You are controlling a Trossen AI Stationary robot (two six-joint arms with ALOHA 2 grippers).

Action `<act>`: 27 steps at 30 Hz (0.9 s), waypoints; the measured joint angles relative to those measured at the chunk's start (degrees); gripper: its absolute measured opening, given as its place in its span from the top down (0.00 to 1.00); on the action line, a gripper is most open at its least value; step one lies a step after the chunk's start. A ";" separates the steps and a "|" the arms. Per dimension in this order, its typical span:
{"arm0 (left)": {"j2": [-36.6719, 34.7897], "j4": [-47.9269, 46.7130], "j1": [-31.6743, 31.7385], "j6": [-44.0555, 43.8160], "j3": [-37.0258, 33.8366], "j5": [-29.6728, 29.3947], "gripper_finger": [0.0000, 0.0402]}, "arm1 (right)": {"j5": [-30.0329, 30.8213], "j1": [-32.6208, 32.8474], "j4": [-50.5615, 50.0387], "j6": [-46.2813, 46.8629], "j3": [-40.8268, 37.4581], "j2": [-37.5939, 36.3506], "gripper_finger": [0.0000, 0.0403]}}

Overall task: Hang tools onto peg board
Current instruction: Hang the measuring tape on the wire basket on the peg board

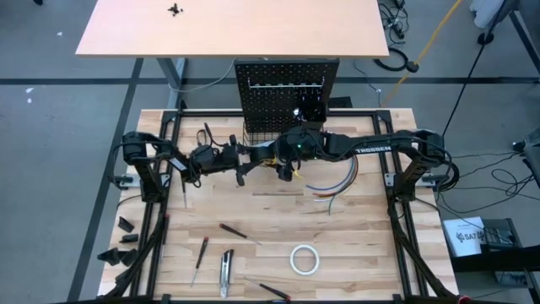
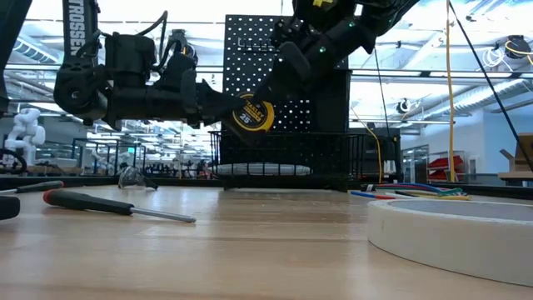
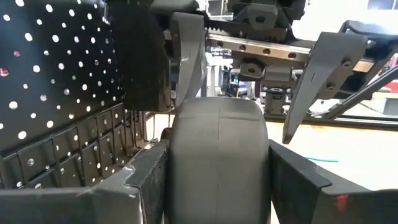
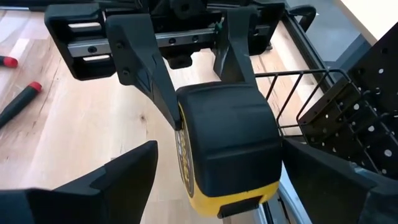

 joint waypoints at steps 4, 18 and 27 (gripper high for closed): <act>0.00 0.63 -0.03 -0.04 0.00 2.50 0.47 | 0.00 0.01 0.38 -0.60 0.00 0.01 0.22; 0.00 1.25 -0.68 -0.35 -0.11 2.96 0.47 | -0.36 0.29 0.42 -0.85 0.00 -0.06 0.46; -0.20 1.11 -0.77 -11.46 0.15 4.10 0.12 | 3.10 1.75 -4.59 1.92 2.67 -0.10 0.46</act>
